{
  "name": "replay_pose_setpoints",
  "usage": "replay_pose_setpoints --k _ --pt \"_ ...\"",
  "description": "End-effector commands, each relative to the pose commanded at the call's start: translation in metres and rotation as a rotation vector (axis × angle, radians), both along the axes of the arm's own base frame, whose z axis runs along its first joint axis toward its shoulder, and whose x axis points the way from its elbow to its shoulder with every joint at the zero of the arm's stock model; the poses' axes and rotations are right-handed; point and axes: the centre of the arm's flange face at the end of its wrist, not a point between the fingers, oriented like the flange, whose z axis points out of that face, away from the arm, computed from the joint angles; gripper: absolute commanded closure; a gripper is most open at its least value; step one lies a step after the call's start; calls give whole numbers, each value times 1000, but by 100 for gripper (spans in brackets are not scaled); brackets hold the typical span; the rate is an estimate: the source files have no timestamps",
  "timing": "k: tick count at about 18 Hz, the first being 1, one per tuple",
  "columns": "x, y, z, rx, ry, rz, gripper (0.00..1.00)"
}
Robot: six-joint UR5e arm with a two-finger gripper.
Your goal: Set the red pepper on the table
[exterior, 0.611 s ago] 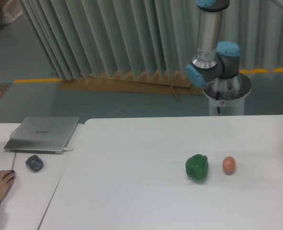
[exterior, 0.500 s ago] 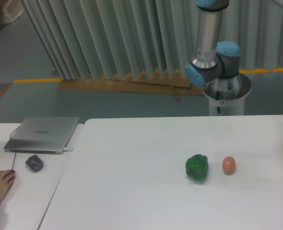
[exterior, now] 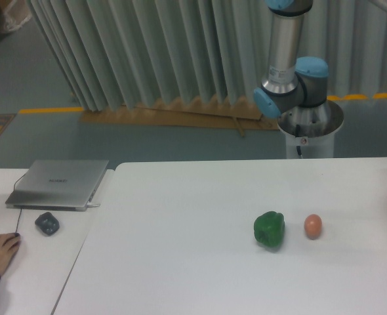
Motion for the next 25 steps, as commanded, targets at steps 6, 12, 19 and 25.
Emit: replay_pose_setpoints --k 6,12,19,25 --pt "-9 -14 1 -5 5 27 0" --pt "5 -15 11 -6 13 36 0" --pt "18 -18 1 -11 -10 58 0" --pt "18 -18 -14 -17 -33 58 0"
